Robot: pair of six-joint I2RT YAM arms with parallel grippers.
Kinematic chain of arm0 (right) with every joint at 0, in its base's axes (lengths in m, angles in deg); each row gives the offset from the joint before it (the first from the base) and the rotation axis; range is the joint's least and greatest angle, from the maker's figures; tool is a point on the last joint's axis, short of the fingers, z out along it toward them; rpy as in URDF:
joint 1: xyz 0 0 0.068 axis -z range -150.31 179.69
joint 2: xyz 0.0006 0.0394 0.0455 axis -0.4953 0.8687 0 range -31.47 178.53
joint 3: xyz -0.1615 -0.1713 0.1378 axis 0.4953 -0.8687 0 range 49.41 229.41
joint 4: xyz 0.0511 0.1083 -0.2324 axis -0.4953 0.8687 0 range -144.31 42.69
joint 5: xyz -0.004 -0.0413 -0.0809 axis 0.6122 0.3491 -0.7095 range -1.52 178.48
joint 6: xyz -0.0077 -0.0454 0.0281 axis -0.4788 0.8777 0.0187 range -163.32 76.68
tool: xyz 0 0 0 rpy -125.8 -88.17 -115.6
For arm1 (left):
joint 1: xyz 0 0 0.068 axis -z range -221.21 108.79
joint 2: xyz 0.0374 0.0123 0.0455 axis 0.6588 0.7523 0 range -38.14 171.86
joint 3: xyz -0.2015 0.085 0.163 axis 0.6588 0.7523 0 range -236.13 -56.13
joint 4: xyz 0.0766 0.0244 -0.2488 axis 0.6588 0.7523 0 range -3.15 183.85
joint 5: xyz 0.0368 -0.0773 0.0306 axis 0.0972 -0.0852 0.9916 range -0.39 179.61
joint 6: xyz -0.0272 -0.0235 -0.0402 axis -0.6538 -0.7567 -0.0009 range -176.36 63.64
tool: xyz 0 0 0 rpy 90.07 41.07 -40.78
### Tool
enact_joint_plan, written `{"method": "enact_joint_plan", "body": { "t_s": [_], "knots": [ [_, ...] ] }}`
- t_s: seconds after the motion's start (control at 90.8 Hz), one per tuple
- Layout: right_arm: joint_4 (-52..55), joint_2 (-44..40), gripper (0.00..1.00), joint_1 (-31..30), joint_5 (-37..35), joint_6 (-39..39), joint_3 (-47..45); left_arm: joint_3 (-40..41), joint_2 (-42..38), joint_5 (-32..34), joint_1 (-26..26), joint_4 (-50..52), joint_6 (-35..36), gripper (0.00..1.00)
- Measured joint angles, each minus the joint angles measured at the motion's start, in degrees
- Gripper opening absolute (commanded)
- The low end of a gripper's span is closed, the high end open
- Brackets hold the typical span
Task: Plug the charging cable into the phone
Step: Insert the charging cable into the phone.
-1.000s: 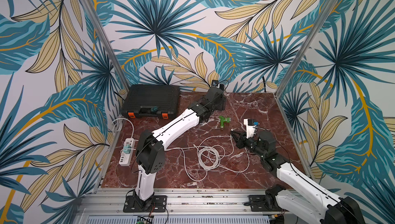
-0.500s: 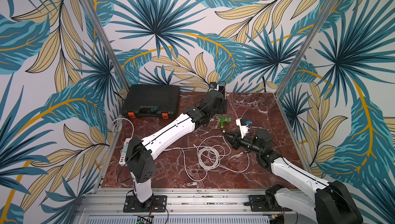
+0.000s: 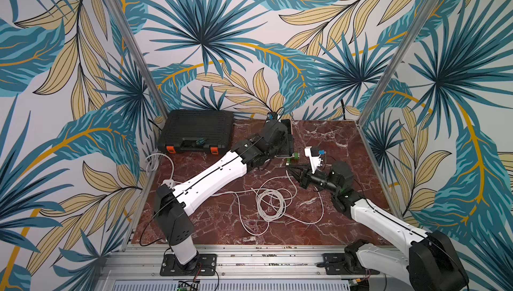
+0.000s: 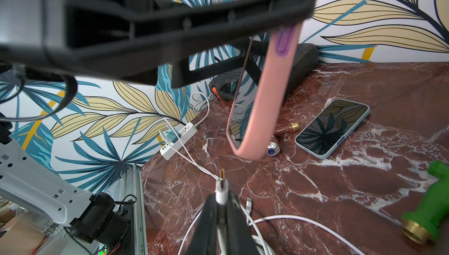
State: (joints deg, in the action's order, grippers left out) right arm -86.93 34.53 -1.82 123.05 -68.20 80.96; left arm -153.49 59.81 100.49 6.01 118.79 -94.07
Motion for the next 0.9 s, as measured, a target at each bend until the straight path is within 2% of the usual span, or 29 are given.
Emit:
{"method": "enact_joint_plan", "body": {
  "t_s": [0.352, 0.903],
  "knots": [
    [0.20, 3.15, 0.00, -0.11, -0.24, -0.39, 1.68, 0.13, -0.02, -0.76, 0.11, 0.07, -0.26, 0.00],
    [2.08, 3.23, 0.00, -0.44, -0.46, -0.42, 1.68, 3.52, -1.16, -1.44, 0.20, -1.60, -0.22, 0.00]
  ]
}}
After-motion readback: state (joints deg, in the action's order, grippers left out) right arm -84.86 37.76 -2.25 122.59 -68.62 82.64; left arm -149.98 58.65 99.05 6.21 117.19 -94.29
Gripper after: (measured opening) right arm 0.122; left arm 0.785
